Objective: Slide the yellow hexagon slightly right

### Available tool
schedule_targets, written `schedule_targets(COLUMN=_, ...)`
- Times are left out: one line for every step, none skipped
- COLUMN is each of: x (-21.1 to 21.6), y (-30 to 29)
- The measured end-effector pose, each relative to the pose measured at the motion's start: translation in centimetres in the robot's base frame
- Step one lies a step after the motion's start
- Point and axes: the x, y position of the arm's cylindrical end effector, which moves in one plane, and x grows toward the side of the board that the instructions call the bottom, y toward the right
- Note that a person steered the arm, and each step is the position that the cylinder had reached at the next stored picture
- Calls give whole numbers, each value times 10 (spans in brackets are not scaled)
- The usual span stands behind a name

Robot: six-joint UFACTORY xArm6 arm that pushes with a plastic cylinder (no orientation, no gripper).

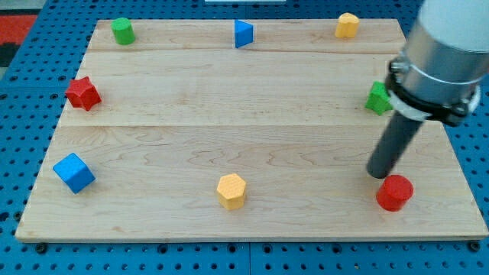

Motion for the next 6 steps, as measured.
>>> schedule_targets(x=-4, y=-98)
schedule_targets(x=60, y=-97)
schedule_targets(x=91, y=-123)
schedule_targets(x=88, y=-243)
schedule_targets(x=49, y=-212)
schedule_targets(x=49, y=-158)
